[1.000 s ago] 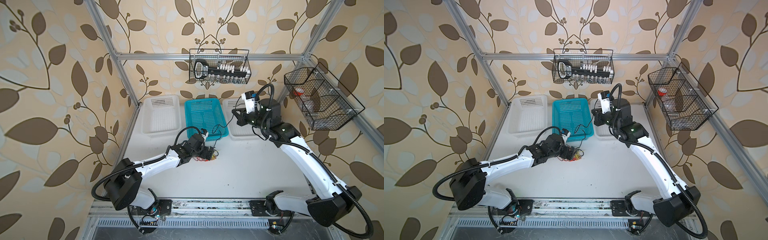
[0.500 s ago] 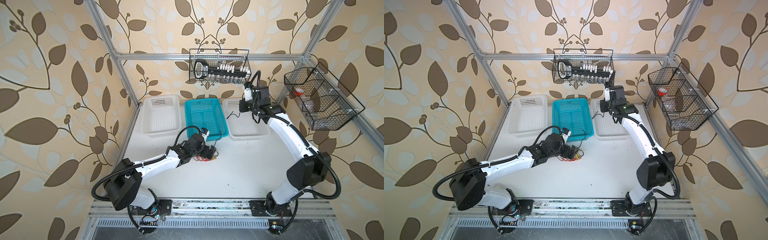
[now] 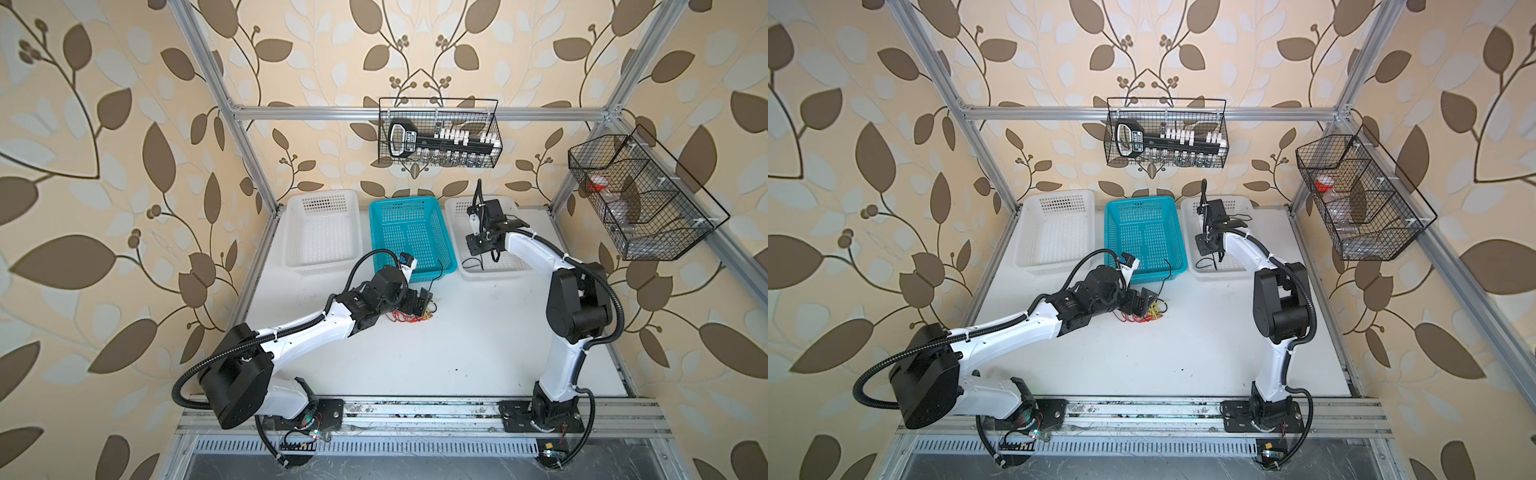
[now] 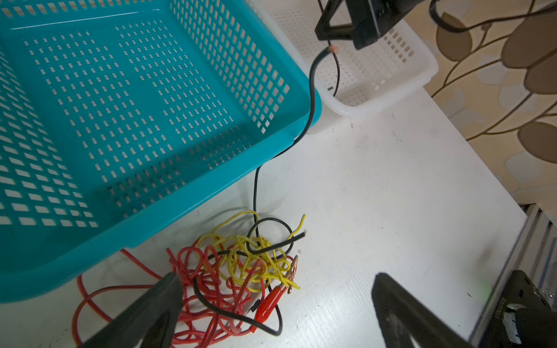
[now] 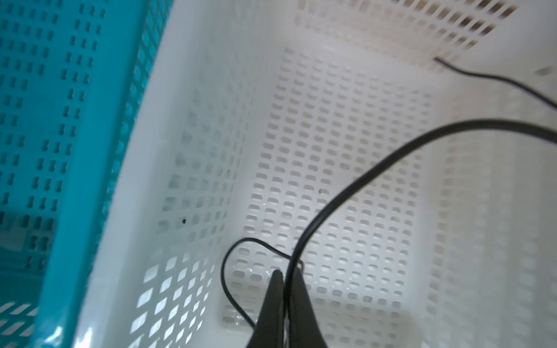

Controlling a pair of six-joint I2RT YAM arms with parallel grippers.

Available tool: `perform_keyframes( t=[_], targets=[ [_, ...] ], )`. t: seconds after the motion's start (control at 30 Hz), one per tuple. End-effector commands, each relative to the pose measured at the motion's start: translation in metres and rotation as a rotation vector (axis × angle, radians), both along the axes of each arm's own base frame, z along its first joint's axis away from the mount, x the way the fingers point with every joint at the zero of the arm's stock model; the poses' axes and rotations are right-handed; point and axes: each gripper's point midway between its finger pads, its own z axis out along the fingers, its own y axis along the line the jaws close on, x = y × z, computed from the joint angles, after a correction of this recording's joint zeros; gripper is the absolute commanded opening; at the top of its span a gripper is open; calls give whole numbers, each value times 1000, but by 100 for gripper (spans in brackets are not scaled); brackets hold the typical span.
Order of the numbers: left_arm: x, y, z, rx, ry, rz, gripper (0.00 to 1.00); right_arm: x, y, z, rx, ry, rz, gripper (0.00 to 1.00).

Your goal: Untangle the cables

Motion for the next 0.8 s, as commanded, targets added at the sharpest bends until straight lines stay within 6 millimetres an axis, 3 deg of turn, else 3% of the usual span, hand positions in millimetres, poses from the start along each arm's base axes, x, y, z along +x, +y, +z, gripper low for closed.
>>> perform_keyframes(
  t=[0.0,0.13,0.3,0.67,0.77],
  targets=[
    [1,3,17,-2,-58,8,99,-16,9,-21,145,132,-14,3],
    [1,7,22,-4,-71,18,99,-25,6,-21,231,143,-85,23],
    [0,8,26,1,-95,10,99,-37,3,1,308,88,-129,41],
    [4,1,30,-19,-107,0,99,-71,-4,41,331,6,-136,44],
    [5,2,28,-8,-107,0,99,-82,11,57,339,-81,-61,45]
  ],
)
